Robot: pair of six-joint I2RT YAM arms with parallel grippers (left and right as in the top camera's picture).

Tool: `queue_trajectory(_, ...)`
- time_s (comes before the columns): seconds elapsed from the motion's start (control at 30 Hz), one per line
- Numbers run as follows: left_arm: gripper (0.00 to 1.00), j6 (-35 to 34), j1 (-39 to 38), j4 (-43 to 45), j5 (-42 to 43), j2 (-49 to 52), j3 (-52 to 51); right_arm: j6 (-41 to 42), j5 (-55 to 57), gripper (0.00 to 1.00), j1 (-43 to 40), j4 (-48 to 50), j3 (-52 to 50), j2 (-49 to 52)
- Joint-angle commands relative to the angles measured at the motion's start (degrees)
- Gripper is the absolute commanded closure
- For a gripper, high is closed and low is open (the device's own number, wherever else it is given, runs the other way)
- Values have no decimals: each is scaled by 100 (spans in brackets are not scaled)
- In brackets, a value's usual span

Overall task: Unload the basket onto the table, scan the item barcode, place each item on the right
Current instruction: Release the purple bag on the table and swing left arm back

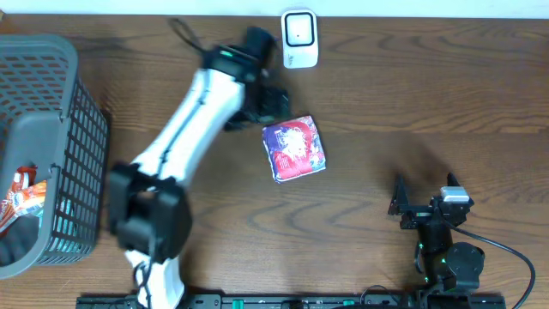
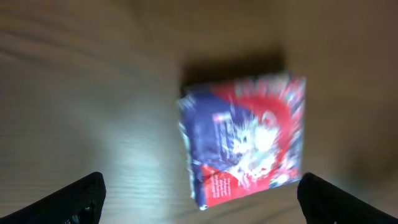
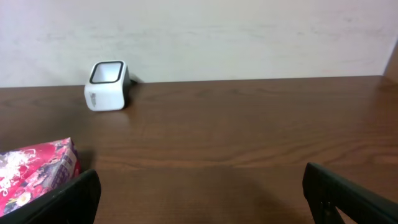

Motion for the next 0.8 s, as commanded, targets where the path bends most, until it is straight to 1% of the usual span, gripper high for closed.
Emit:
queue_trajectory(0.0,2,55,684,-31,-13,-1104,315,-66,-33,1,-31,-17,-7,-37)
queue_trajectory(0.2,2,55,1950,9,-15,-2413,315,-68,-35,1,-31,-17,-7,-37)
queue_trajectory(0.37,2,52,3348,181,-15,-3373,315,-68,-35,1,-31,-17,-7,-37)
queue_trajectory(0.47,2,55,3995,157,-46,-3637,313,-68,-33,1,-31,-17,-7,-37)
queue_trajectory(0.57,2,50,4498,-17,-358,-3705,313,-66,-33,1,-31,-17,-7,-37)
queue_trajectory(0.77,2,-238,4999,-496,-1228,-3506,258,-66,-33,1,-31,-17,-7,-37)
